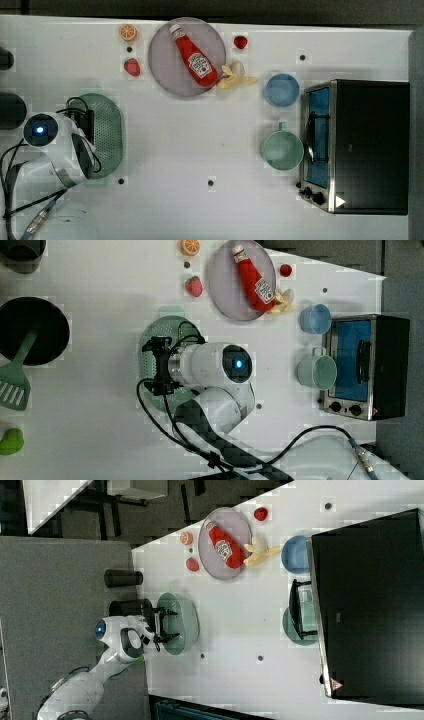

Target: Drag strainer right to left.

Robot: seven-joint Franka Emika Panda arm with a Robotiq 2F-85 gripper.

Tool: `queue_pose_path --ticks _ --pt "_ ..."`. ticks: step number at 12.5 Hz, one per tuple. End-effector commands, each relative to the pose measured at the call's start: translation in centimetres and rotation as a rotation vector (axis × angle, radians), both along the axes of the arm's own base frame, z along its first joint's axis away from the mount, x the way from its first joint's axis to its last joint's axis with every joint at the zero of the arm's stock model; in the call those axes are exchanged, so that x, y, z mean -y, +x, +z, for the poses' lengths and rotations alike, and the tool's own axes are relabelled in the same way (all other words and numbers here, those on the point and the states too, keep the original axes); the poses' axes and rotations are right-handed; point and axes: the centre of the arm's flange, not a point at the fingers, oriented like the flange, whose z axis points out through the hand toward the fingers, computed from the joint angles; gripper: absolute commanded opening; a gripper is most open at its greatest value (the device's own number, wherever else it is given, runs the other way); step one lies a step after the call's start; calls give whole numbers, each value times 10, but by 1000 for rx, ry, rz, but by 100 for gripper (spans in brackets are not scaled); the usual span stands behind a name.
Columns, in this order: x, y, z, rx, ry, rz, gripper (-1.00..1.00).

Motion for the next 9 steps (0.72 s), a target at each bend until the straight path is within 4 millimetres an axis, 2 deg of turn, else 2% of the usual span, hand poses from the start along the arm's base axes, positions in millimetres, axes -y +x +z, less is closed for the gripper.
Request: queue_pose_path --ticks 1,3,5,7,9 --pt "-22 -6 4 -8 9 -32 100" --pt "-18 2 22 12 11 -15 100" --pt "-8 8 59 13 4 77 100" --pt "17 23 115 30 -4 204 100" --pt "60 47 184 81 -8 304 100"
